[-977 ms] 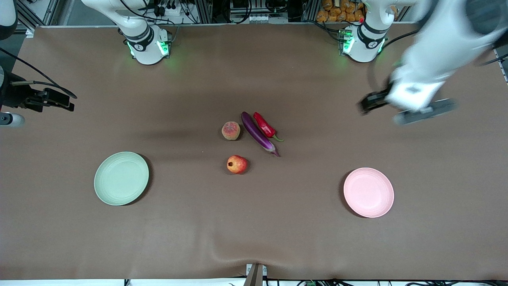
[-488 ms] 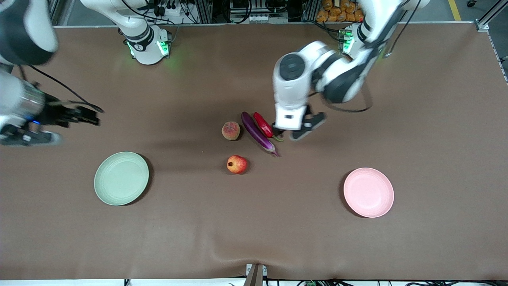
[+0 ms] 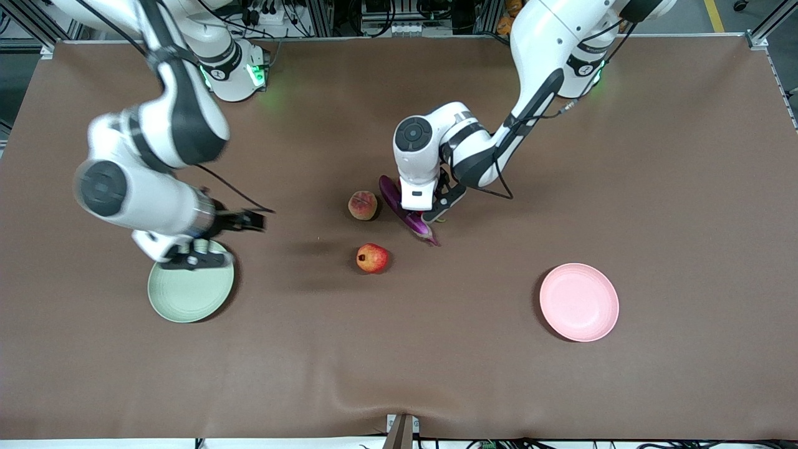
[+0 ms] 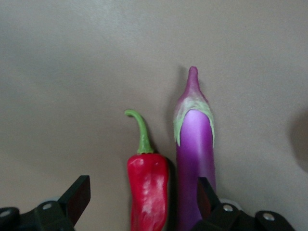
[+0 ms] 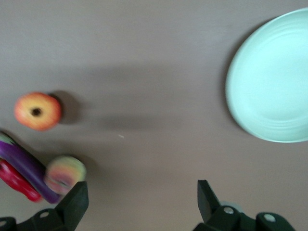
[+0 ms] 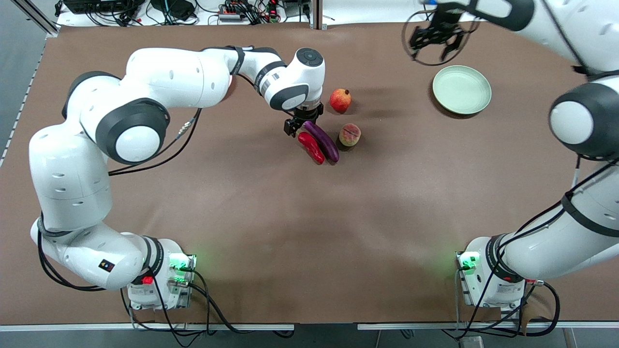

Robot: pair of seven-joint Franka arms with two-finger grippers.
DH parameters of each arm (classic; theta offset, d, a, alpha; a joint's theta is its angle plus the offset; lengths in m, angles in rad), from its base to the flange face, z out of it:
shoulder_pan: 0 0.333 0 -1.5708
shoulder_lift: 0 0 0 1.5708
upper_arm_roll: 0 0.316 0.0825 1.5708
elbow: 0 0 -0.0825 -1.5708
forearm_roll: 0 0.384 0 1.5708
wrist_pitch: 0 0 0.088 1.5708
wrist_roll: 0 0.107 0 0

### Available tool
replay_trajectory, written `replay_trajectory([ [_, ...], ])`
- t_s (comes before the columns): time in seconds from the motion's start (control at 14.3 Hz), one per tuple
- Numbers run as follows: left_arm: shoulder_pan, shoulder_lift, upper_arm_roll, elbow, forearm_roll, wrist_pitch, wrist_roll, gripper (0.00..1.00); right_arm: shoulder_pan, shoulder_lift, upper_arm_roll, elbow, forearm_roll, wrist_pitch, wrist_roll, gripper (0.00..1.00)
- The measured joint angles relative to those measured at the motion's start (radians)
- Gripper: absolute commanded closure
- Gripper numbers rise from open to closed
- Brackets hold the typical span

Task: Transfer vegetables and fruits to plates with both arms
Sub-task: 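Reach the pepper with the left gripper while the right gripper reaches the apple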

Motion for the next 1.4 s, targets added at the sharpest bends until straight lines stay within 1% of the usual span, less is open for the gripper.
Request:
replay_trajectory([
  [0.21, 0.000, 0.028, 0.000, 0.000, 0.000, 0.024, 0.000, 0.11, 0.043, 0.110, 0.000, 0.060, 0.055, 0.037, 0.131, 0.00],
  [0.35, -0.003, 0.034, -0.001, -0.001, 0.000, 0.036, 0.000, 0.11, 0.060, 0.188, 0.000, 0.121, 0.105, 0.041, 0.178, 0.00],
  [0.49, -0.004, 0.034, -0.003, -0.001, 0.000, 0.036, -0.003, 0.12, 0.077, 0.245, 0.000, 0.170, 0.132, 0.058, 0.222, 0.00],
  [0.63, -0.009, 0.034, -0.005, -0.002, 0.000, 0.036, -0.015, 0.14, 0.094, 0.276, 0.000, 0.193, 0.142, 0.088, 0.252, 0.00],
  [0.91, -0.018, 0.023, -0.006, -0.022, 0.000, 0.036, -0.023, 0.19, 0.133, 0.299, 0.000, 0.198, 0.143, 0.143, 0.315, 0.00],
  [1.05, -0.019, 0.003, -0.008, -0.052, 0.000, 0.036, -0.036, 0.27, 0.153, 0.312, 0.000, 0.198, 0.143, 0.165, 0.329, 0.00],
  [1.26, -0.021, -0.009, -0.013, -0.079, 0.000, 0.043, -0.054, 0.32, 0.178, 0.344, 0.000, 0.198, 0.143, 0.212, 0.336, 0.00],
  [1.33, -0.023, -0.008, -0.013, -0.086, 0.000, 0.061, -0.061, 0.37, 0.181, 0.354, 0.000, 0.198, 0.143, 0.222, 0.337, 0.00],
  [1.4, -0.024, -0.006, -0.013, -0.093, 0.000, 0.078, -0.070, 0.46, 0.182, 0.362, 0.000, 0.198, 0.143, 0.229, 0.337, 0.00],
])
